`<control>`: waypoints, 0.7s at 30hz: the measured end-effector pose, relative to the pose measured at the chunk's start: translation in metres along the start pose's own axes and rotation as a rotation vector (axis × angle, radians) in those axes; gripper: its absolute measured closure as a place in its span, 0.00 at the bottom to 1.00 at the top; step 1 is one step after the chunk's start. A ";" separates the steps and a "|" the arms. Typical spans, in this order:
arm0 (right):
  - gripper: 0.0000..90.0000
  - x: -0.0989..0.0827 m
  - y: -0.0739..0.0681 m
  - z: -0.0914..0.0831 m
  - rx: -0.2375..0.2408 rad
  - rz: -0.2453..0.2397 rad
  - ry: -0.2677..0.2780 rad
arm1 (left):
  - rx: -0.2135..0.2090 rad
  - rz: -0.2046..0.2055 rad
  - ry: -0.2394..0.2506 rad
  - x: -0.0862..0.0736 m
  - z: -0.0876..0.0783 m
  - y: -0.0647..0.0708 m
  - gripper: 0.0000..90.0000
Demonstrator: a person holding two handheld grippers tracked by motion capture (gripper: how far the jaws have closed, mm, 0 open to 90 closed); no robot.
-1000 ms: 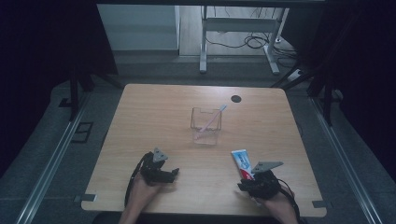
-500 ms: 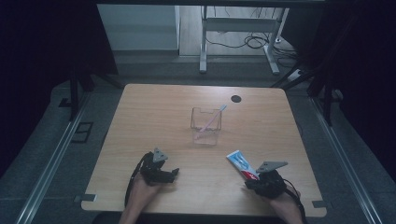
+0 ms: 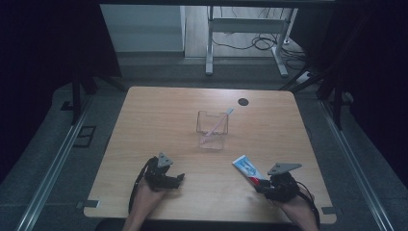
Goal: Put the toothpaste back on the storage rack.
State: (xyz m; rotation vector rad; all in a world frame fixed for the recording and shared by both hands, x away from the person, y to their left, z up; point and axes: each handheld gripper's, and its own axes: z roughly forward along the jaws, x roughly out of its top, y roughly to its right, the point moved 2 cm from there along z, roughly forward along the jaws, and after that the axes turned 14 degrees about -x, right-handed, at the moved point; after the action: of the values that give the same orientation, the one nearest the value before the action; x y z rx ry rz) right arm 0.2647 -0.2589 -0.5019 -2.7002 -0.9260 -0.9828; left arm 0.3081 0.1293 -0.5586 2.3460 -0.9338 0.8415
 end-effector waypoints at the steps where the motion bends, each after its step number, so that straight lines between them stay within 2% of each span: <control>1: 0.73 0.001 0.002 -0.002 -0.009 -0.003 -0.001 | 0.000 0.000 0.000 0.000 0.000 0.000 0.15; 7: 0.62 0.005 0.010 -0.003 -0.059 -0.011 -0.027 | 0.000 0.000 0.000 0.000 0.000 0.000 0.15; 12: 0.56 0.006 0.019 0.002 -0.090 -0.001 -0.056 | 0.000 0.000 0.000 0.000 0.000 0.000 0.15; 21: 0.52 0.009 0.024 0.015 -0.080 0.011 -0.098 | 0.000 0.000 0.000 0.000 0.000 0.000 0.15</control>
State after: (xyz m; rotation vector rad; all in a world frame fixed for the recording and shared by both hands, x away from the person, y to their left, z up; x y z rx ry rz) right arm 0.2922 -0.2689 -0.5060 -2.8401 -0.9052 -0.9124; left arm 0.3081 0.1294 -0.5585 2.3458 -0.9343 0.8411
